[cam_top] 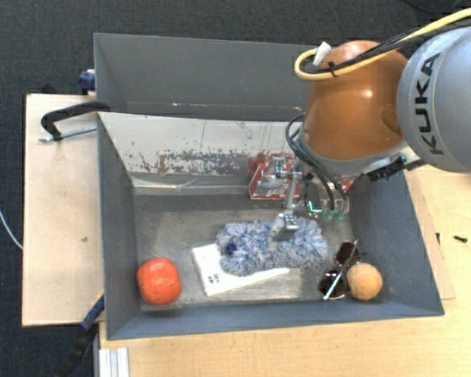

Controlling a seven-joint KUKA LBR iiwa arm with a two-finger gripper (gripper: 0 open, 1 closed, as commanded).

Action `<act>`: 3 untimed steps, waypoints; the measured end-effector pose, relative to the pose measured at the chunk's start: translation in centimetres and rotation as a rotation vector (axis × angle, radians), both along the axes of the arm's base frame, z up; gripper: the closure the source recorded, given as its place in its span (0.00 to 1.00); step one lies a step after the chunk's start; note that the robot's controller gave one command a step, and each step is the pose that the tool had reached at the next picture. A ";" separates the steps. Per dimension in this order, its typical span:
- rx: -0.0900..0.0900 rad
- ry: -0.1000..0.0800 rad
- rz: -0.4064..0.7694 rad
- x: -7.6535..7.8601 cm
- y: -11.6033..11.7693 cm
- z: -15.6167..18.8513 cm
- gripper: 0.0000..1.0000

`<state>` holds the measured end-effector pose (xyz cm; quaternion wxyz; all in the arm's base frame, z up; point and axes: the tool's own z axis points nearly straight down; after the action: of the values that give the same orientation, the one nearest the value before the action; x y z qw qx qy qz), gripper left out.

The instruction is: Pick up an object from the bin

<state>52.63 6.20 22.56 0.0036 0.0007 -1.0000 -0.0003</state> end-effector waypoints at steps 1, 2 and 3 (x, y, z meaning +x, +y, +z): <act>0.001 -0.008 -0.001 0.2 0.0 0.4 0.00; 0.001 -0.012 0.018 0.1 0.2 -6.6 0.00; 0.001 -0.011 0.013 -0.3 0.0 -14.1 0.00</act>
Offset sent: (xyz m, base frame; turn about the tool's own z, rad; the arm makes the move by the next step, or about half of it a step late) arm -0.0036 0.0044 -0.1556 -0.0430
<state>52.32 6.18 8.42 -0.0019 0.0074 -1.0000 -0.0010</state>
